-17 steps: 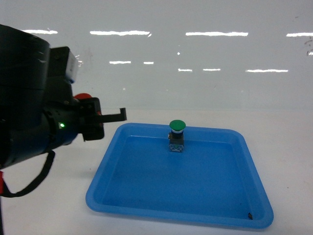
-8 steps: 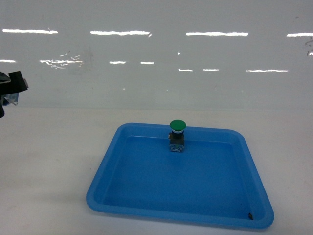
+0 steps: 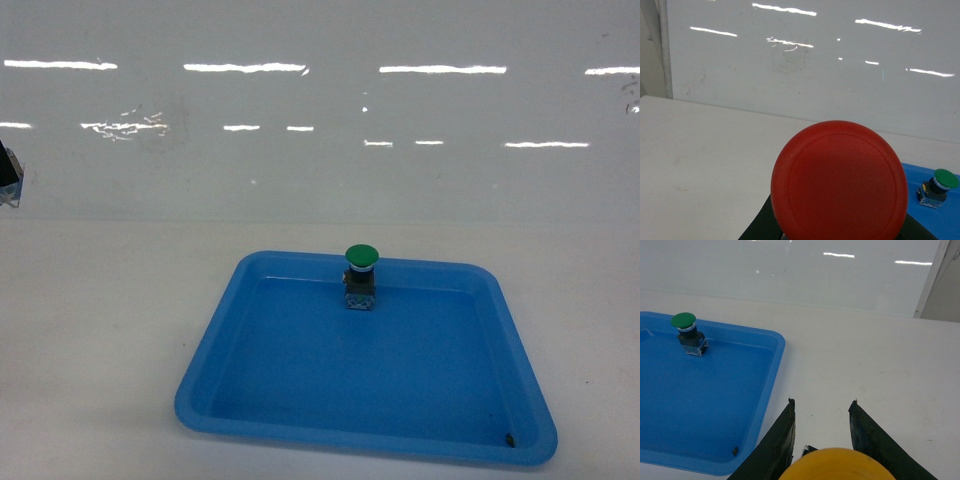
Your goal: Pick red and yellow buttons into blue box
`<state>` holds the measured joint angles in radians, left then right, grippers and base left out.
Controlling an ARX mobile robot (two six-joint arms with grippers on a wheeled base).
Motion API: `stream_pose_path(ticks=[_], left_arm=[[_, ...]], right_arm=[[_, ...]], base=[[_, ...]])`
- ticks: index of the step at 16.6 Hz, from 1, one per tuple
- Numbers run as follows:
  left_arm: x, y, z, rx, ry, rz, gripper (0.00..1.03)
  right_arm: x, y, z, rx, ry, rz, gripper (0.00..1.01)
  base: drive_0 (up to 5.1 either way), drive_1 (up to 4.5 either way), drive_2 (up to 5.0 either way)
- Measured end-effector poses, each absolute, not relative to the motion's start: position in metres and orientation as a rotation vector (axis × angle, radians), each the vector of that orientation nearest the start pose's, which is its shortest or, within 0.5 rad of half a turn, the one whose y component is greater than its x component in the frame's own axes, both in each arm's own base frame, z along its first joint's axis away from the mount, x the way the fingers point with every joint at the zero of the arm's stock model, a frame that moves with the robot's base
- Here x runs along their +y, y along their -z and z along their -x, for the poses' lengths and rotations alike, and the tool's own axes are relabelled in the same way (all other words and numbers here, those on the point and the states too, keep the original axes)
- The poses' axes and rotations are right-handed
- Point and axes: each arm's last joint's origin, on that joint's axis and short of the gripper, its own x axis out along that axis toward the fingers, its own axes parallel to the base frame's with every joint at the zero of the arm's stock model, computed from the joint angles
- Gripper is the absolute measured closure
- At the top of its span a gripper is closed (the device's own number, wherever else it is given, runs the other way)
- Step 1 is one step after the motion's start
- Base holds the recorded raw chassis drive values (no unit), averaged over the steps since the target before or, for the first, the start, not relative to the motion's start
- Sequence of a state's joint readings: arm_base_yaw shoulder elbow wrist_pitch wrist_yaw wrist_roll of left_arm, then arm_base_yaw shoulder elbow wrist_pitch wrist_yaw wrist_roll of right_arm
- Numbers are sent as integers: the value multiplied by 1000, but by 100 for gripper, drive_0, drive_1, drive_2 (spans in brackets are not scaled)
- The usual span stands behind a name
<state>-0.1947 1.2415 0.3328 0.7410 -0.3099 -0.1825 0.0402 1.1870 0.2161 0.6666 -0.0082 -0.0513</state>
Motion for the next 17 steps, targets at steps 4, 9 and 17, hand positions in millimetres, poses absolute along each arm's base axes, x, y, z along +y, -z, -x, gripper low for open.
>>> stream_pose_path(ticks=[4, 9, 17], left_arm=[[-34, -181, -224, 149, -135, 140, 79], [-35, -181, -224, 150, -131, 140, 79], [-35, -181, -224, 149, -129, 141, 79]], right_arm=[[9, -151, -201, 303, -62, 56, 72], [9, -151, -201, 303, -61, 57, 72], [9, -151, -201, 303, -61, 57, 72]], base=[[0, 0, 0], [0, 0, 0], [370, -186, -186]])
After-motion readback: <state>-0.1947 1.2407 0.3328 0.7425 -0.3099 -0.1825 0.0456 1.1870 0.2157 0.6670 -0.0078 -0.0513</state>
